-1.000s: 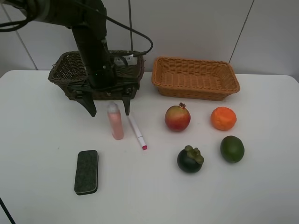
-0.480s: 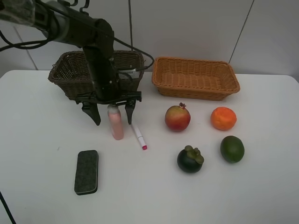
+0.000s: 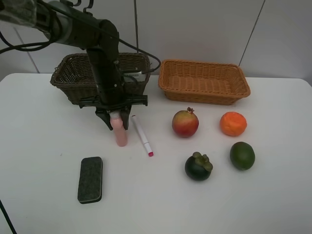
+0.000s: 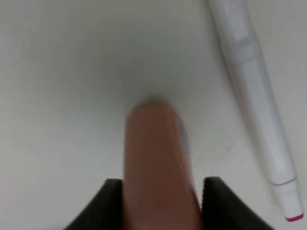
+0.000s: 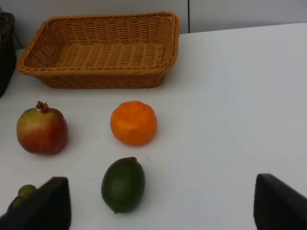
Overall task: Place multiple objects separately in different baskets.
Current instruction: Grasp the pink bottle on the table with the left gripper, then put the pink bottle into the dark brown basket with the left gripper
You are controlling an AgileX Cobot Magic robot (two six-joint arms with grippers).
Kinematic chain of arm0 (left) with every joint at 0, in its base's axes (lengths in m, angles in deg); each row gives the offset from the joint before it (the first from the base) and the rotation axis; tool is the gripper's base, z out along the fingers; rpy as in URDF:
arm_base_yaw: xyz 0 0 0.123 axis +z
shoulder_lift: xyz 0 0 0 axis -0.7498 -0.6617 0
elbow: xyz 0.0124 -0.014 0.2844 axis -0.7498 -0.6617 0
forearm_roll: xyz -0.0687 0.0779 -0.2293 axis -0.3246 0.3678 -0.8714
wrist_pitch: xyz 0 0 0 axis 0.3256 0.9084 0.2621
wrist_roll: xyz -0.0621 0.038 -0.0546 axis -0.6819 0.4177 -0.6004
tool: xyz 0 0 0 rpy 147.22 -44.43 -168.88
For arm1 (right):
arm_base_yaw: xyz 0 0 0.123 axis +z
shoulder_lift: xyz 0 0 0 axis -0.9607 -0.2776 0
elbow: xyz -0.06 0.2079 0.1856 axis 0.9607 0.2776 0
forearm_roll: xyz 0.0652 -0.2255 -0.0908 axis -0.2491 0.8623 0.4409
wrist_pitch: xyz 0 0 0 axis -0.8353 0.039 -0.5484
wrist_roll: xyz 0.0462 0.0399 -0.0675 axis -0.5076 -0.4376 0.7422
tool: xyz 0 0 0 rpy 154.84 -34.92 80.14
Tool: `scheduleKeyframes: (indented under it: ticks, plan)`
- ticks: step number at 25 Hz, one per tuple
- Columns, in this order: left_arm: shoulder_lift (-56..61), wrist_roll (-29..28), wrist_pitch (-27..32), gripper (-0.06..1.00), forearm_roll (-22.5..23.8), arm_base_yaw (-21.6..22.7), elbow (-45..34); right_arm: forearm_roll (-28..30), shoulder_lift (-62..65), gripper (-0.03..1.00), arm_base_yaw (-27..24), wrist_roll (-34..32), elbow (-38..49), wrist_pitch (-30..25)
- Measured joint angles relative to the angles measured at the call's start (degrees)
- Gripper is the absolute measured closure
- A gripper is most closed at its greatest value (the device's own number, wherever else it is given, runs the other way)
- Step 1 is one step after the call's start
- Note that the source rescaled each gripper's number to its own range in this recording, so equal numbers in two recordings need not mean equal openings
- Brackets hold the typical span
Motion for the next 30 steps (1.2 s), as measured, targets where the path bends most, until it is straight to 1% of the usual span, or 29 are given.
scheduleKeyframes:
  ticks: [7,10,12,15,18,21,23,25,27,29,30]
  plan:
    - [0.7,1.5,0.3,0.68,0.0,0.0,0.0,0.0,0.0,0.36,0.0,0.0,0.0,0.0]
    - [3.8,1.9,2.3,0.68,0.1,0.0,1.4,0.0,0.0,0.36,0.0,0.0,0.0,0.0]
    - [6.5,1.9,3.8,0.68,0.2,0.1,4.8,0.0,0.0,0.36,0.0,0.0,0.0,0.0]
    - [8.8,2.9,4.4,0.68,0.5,1.2,12.5,0.0,0.0,0.36,0.0,0.0,0.0,0.0]
    - [8.3,3.2,1.5,0.68,1.0,3.6,19.5,0.0,0.0,0.36,0.0,0.0,0.0,0.0]
    - [6.0,3.4,-4.7,0.68,1.2,6.1,23.5,0.0,0.0,0.36,0.0,0.0,0.0,0.0]
    - [3.7,3.4,-9.5,0.68,1.3,7.8,24.3,0.0,0.0,0.36,0.0,0.0,0.0,0.0]
    - [1.4,3.6,-12.7,0.68,1.5,9.0,24.4,0.0,0.0,0.36,0.0,0.0,0.0,0.0]
    - [-0.9,4.7,-14.4,0.68,1.9,9.8,24.4,0.0,0.0,0.36,0.0,0.0,0.0,0.0]
    - [-2.4,6.4,-14.6,0.68,2.1,10.1,24.4,0.0,0.0,0.36,0.0,0.0,0.0,0.0]
    - [-2.9,7.1,-14.6,0.66,2.3,10.1,24.4,0.0,0.0,0.36,0.0,0.0,0.0,0.0]
